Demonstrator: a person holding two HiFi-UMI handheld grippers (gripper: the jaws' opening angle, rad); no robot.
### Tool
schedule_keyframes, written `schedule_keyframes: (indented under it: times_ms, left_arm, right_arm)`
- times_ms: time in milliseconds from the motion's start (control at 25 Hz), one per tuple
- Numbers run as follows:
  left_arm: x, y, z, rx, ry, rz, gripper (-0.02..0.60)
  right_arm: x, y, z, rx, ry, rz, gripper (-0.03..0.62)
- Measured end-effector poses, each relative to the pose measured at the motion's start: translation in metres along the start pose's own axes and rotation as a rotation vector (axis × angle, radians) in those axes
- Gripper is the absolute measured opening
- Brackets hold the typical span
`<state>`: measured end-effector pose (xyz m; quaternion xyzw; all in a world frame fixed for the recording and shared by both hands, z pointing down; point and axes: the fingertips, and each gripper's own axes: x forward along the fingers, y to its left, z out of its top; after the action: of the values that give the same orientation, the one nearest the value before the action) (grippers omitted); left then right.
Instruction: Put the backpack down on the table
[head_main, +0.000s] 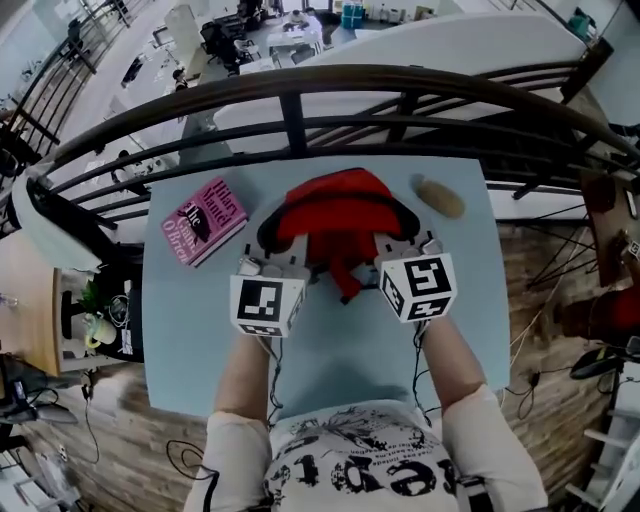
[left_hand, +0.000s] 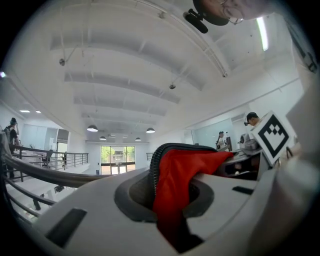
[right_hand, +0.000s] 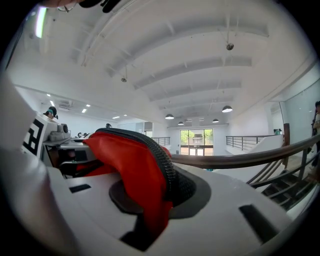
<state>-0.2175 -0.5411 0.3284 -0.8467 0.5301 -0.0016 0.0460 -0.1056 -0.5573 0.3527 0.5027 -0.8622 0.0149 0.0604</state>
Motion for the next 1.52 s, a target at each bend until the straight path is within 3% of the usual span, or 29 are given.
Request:
schedule_keyframes:
  times_ms: [200,600,720,1000,1520]
  left_arm:
    - [0.008,0.008,-0.016,0.005,-0.007,-0.021,0.055]
    - [-0.014,0.001,-0.064,-0.088,0.098,-0.075,0.057]
    - [-0.026,-0.005,-0.077,-0.115,0.115,-0.071,0.057]
    - [-0.059,-0.031,-0.104,-0.090,0.166,-0.042,0.066]
    - [-0.118,-0.075,-0.159,-0.111,0.235,0.041,0.104]
  right_arm:
    - [0.008,-0.003,-0.014,-0.010,0.028,-0.015,0.061]
    - [-0.002,0.014,-0.062,-0.026,0.148,-0.027,0.092]
    - [-0.012,0.022,-0.076,-0.037,0.171,-0.028,0.097]
    - [-0.043,0.031,-0.102,-0.027,0.204,0.008,0.107]
    - [-0.095,0.058,-0.173,0.006,0.238,0.096,0.115]
